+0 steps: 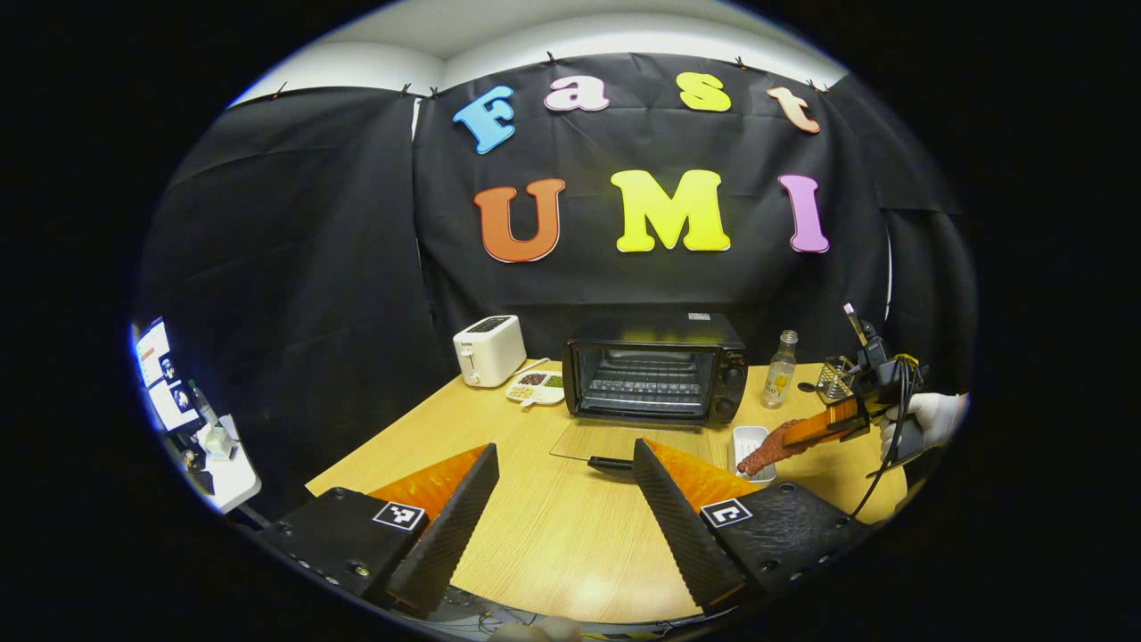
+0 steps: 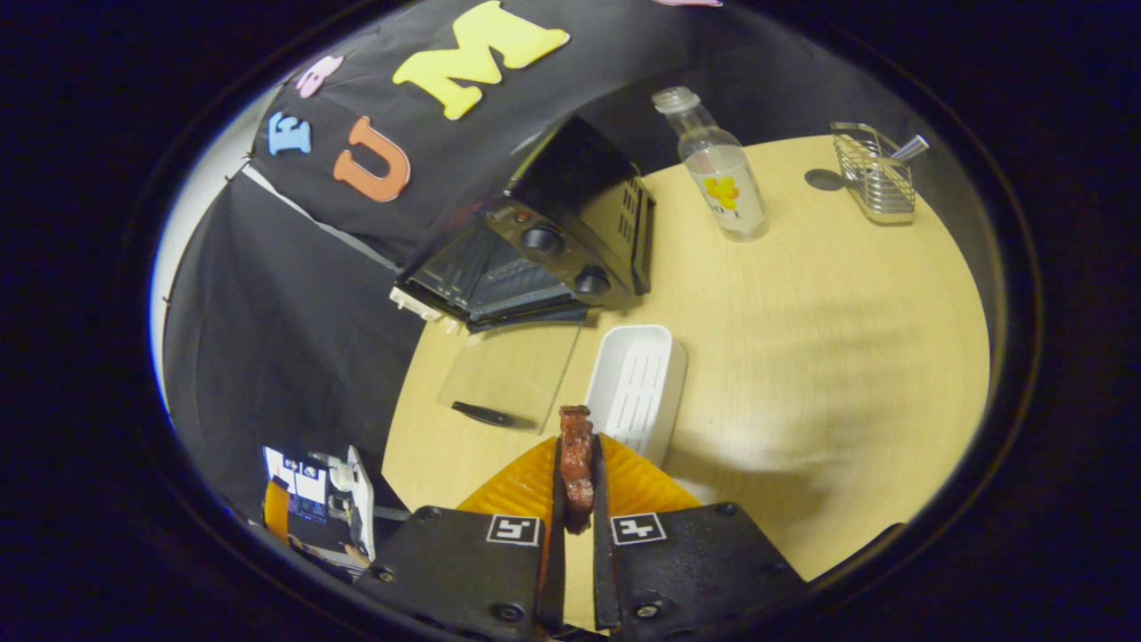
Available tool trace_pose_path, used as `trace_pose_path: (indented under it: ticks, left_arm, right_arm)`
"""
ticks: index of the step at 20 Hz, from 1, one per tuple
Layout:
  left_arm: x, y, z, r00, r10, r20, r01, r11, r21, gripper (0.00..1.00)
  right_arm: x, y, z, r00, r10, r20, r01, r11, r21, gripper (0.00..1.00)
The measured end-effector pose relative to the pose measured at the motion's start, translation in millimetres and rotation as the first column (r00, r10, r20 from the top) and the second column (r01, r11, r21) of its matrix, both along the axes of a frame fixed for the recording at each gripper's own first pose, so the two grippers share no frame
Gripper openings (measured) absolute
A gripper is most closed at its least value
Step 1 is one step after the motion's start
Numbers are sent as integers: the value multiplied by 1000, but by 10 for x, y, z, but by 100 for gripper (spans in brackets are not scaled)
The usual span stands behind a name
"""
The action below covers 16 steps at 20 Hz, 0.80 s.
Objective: Open the electric oven with the left hand, put the food in, and close the electric oven.
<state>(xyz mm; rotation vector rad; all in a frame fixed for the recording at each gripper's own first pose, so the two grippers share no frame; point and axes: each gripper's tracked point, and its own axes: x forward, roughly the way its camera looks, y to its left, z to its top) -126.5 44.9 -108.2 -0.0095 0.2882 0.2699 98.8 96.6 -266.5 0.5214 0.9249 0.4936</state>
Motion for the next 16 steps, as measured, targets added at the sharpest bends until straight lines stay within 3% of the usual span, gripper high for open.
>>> trace_pose_path:
  ticks: [5, 10, 13, 16]
  left_arm:
    - [-590, 365, -24, 999, -38, 17, 38, 999, -8, 96]
    - [-1031, 733, 88, 996, -85, 33, 84, 996, 35, 96]
    - [-1132, 866, 145, 995, -93, 43, 92, 995, 26, 96]
    - [-1157, 1007, 162, 996, -86, 37, 86, 996, 16, 96]
  right_arm:
    - [-424, 474, 541, 988, -119, 99, 112, 991, 75, 16]
    - [-782, 1001, 942, 950, -251, 185, 220, 960, 173, 16]
    - [-793, 1301, 1026, 927, -313, 206, 272, 940, 206, 12]
    - [-600, 1673, 1050, 913, -350, 207, 296, 921, 254, 16]
